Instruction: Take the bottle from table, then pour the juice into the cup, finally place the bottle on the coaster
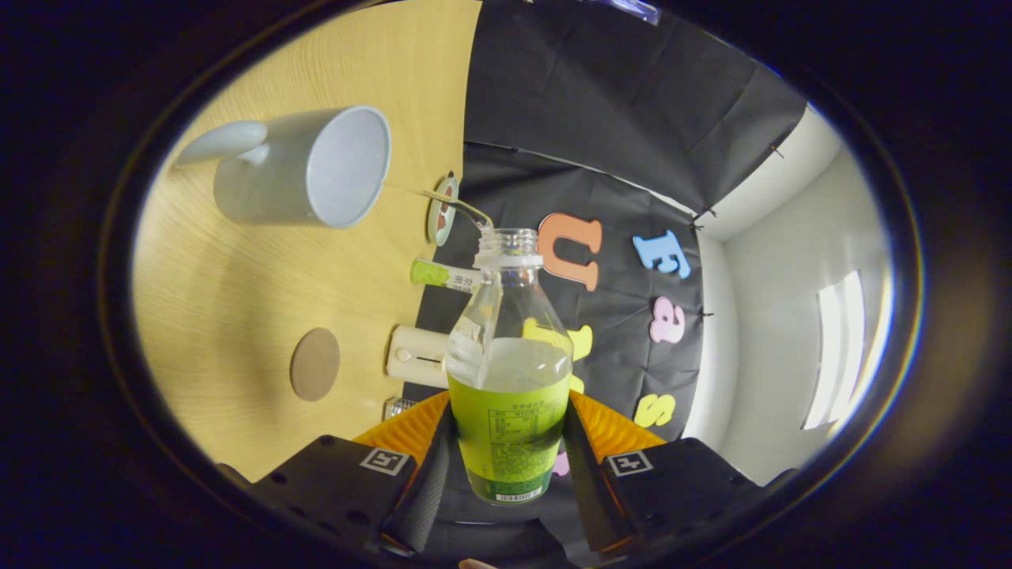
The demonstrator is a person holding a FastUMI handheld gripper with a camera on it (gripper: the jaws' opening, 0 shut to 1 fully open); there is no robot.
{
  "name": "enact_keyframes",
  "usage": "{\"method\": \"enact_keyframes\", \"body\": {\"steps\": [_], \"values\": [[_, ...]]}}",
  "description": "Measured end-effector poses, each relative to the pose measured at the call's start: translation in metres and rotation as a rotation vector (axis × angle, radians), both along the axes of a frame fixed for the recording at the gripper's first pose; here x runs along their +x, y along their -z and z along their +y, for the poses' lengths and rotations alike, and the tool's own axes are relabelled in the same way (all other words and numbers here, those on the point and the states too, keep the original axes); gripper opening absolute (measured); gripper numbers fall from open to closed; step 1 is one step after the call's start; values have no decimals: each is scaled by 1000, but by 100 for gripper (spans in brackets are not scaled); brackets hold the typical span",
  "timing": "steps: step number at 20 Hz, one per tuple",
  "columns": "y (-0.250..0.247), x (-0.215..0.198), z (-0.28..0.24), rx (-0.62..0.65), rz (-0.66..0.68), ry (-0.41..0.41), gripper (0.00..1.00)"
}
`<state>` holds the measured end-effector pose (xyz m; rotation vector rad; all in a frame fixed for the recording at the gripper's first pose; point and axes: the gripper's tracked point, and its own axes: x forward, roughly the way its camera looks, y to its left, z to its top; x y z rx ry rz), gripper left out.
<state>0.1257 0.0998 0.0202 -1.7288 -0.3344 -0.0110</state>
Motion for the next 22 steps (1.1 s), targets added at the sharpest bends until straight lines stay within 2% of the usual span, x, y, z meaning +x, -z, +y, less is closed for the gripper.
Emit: {"method": "enact_keyframes", "body": {"steps": [22], "values": [[-4, -3, 3, -65, -34, -1, 76]]}}
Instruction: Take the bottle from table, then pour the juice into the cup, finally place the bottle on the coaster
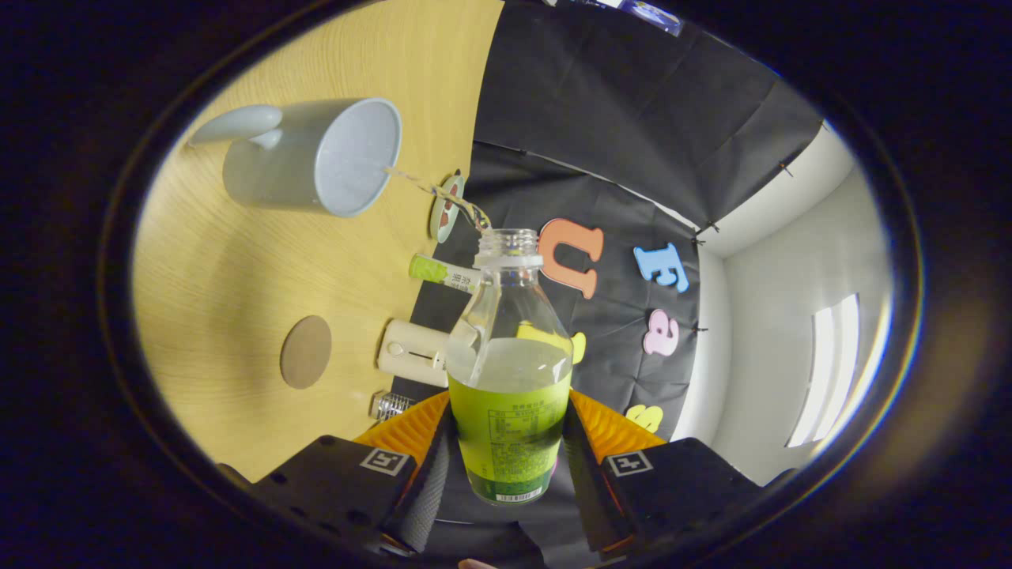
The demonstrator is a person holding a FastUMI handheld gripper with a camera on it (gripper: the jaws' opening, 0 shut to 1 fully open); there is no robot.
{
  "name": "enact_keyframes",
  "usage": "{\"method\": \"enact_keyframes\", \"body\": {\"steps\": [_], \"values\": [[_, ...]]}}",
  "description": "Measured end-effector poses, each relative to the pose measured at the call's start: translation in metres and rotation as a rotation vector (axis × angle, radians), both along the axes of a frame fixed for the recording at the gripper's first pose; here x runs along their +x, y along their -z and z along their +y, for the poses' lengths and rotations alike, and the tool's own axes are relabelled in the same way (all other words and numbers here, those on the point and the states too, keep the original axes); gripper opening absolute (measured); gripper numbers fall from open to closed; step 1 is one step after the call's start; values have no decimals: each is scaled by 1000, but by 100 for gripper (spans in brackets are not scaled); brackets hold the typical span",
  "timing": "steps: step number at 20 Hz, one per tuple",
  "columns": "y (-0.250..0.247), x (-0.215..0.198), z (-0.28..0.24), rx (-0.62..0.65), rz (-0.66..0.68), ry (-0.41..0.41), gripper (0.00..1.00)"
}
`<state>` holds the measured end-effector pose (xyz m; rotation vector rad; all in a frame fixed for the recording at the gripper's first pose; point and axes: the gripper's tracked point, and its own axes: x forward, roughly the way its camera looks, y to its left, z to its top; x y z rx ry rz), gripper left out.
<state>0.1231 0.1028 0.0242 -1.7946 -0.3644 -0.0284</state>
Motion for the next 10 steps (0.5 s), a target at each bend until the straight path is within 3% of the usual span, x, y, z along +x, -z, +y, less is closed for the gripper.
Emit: {"method": "enact_keyframes", "body": {"steps": [10], "values": [[0, 0, 2, -20, 6, 5, 76]]}}
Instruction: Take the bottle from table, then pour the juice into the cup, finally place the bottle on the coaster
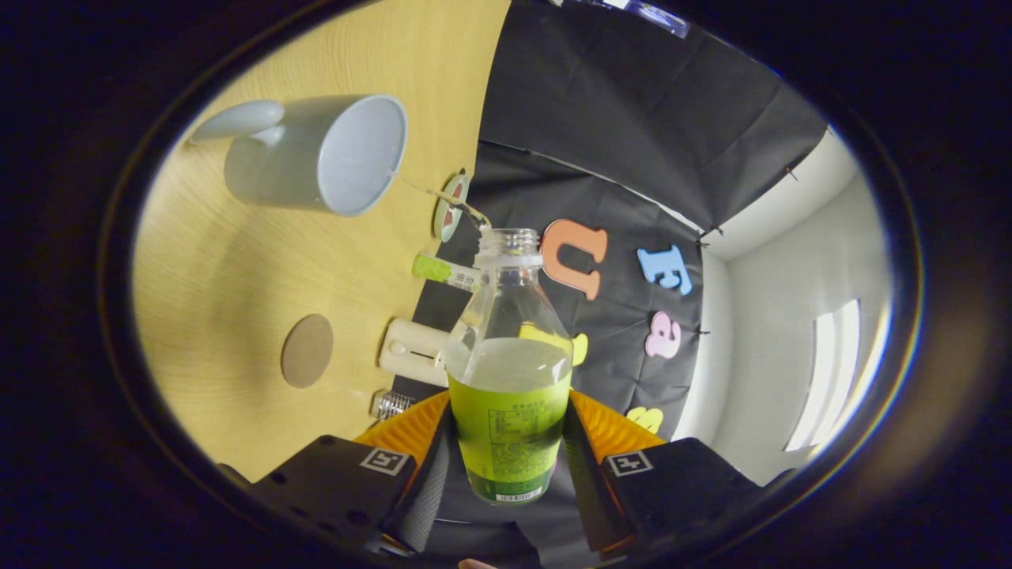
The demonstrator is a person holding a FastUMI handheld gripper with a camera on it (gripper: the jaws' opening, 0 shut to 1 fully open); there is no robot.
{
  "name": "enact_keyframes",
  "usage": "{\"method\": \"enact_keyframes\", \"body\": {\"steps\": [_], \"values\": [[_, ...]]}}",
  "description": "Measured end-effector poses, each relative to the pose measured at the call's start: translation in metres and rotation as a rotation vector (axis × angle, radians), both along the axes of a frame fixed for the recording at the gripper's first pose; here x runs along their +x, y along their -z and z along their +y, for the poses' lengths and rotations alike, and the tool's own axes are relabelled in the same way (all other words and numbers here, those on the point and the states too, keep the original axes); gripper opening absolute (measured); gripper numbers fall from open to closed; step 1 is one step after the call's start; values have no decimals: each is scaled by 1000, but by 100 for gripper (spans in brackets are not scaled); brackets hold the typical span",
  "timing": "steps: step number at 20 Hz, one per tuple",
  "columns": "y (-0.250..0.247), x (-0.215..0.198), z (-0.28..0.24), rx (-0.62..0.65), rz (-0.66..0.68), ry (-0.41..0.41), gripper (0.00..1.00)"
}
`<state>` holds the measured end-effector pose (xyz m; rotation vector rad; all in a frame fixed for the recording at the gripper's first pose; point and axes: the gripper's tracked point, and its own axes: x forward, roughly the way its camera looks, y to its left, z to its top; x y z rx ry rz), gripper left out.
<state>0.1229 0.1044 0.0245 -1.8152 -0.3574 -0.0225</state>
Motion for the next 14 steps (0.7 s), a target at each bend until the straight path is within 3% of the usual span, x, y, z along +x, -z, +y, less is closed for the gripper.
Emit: {"method": "enact_keyframes", "body": {"steps": [14], "values": [[-1, 0, 1, -37, 7, 3, 76]]}}
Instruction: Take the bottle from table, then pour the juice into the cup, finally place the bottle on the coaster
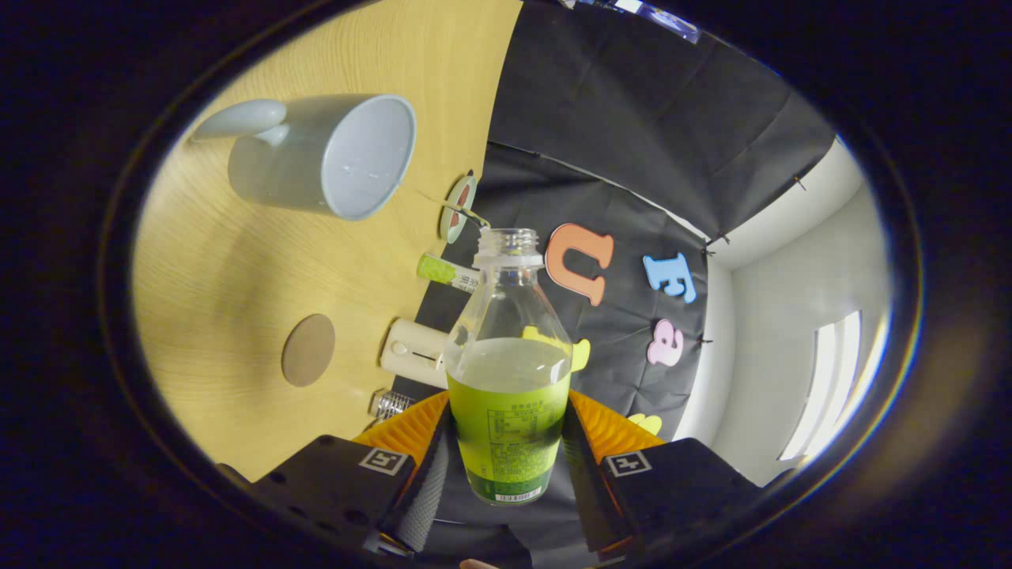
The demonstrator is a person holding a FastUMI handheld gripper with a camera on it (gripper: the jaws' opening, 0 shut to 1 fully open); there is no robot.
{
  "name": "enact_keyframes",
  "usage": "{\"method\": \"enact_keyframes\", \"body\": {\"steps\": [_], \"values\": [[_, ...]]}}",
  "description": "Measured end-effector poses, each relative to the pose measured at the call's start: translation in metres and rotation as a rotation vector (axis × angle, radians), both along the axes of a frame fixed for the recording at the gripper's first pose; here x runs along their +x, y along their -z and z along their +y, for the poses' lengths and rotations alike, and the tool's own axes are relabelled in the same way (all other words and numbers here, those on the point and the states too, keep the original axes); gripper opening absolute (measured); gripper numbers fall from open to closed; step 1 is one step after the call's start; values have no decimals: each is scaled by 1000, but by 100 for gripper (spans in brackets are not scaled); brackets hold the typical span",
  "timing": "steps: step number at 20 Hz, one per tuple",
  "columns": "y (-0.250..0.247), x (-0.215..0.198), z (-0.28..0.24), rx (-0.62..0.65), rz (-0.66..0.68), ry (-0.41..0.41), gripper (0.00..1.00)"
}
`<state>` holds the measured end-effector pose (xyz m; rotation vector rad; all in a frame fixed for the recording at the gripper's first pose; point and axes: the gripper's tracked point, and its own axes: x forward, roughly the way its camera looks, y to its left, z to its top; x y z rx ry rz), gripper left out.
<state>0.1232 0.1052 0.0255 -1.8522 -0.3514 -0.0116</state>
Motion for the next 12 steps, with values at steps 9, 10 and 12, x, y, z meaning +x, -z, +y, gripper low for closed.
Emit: {"method": "enact_keyframes", "body": {"steps": [9, 10, 12], "values": [[-3, -4, 5, -46, -40, -9, 76], [-3, -5, 5, -47, -45, -11, 76], [-3, -4, 4, -50, -53, -13, 76]]}}
